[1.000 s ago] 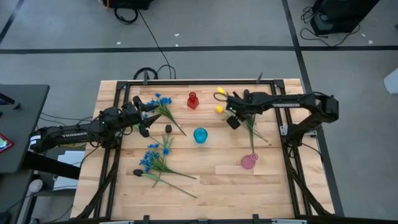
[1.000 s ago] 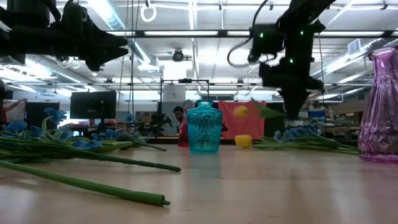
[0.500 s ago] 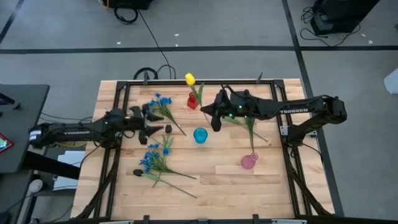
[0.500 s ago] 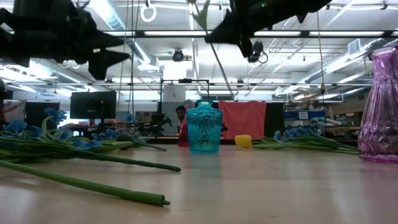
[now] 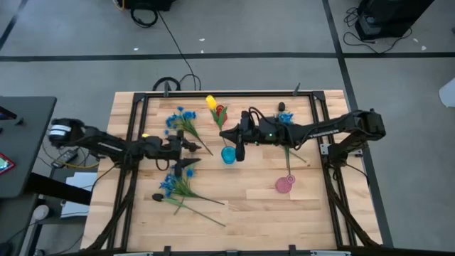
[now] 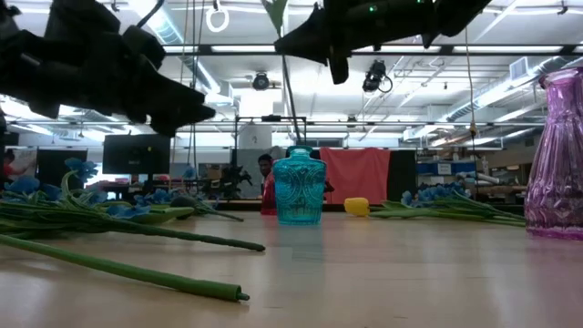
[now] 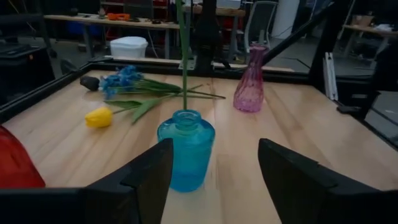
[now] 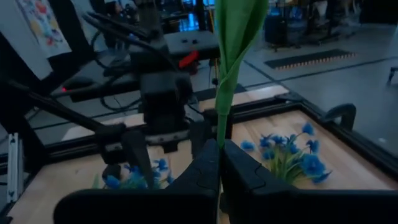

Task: Sort flowers into vase by color
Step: Put the yellow flower into the blue vase

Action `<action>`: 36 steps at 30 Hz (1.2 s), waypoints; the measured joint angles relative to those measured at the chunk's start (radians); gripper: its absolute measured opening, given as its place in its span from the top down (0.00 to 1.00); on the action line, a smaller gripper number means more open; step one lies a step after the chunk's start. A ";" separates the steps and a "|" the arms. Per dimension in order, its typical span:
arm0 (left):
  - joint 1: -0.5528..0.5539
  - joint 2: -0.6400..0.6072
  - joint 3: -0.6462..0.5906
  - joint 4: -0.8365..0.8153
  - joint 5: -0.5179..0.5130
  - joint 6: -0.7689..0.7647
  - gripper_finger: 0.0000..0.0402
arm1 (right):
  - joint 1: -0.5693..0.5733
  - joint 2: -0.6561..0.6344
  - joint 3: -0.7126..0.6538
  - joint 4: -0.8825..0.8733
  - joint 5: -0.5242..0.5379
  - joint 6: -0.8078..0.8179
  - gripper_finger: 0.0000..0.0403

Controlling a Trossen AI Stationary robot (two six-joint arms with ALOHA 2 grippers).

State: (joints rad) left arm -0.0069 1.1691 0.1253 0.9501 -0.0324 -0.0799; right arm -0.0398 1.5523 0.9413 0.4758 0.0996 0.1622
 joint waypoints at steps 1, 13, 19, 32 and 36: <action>0.000 0.042 0.000 0.041 0.000 0.001 0.35 | 0.004 0.000 0.000 0.003 0.011 -0.009 0.96; 0.000 0.505 0.214 0.209 -0.035 -0.003 0.10 | 0.053 0.016 -0.047 0.033 0.119 -0.029 0.96; 0.000 0.652 0.290 0.255 -0.038 -0.028 0.10 | 0.057 0.017 -0.175 0.248 0.147 0.010 0.96; 0.000 0.852 0.427 0.319 -0.091 0.027 0.10 | 0.058 0.017 -0.277 0.251 0.135 0.051 0.96; 0.001 0.878 0.462 0.323 0.001 0.039 0.08 | 0.058 0.017 -0.279 0.201 0.123 0.069 0.96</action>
State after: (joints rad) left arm -0.0062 2.0468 0.5871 1.2732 -0.0310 -0.0412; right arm 0.0181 1.5692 0.6627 0.6772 0.2230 0.2309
